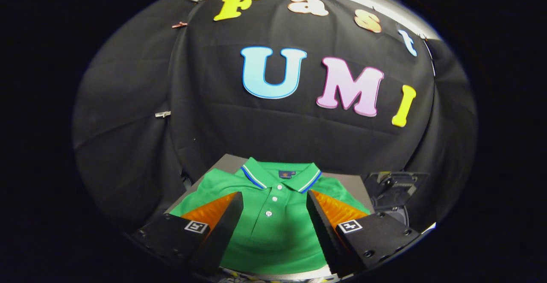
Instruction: Put the clothes into the washing machine and then close the washing machine lid.
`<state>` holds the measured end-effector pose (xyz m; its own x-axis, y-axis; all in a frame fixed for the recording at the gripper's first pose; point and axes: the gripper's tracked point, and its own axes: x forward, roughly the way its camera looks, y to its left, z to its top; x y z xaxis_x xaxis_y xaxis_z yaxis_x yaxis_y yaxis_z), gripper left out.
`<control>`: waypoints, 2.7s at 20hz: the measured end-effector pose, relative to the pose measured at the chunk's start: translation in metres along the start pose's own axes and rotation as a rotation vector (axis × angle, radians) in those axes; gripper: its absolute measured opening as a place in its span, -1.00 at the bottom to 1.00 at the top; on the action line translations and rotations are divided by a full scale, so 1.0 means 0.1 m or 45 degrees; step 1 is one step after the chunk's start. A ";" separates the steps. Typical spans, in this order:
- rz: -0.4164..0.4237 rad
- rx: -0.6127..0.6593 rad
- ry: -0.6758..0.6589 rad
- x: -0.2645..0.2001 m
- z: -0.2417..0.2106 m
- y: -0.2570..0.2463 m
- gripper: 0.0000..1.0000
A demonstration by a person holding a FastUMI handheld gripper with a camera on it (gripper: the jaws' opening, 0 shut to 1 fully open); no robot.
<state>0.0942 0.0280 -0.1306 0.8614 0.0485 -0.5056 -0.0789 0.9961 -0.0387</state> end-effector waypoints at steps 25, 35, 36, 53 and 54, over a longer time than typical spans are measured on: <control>0.062 0.189 0.333 0.54 -0.62 -0.10 -0.25; 0.081 0.207 0.370 0.48 -0.67 -0.14 -0.26; 0.085 0.210 0.353 0.47 -0.67 -0.14 -0.25; 0.127 0.088 0.253 0.33 -0.24 -0.27 -0.84; 0.132 0.097 0.252 0.31 -0.23 -0.33 -0.84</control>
<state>0.1120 -0.0049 -0.1651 0.7348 0.1431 -0.6631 -0.1171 0.9896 0.0838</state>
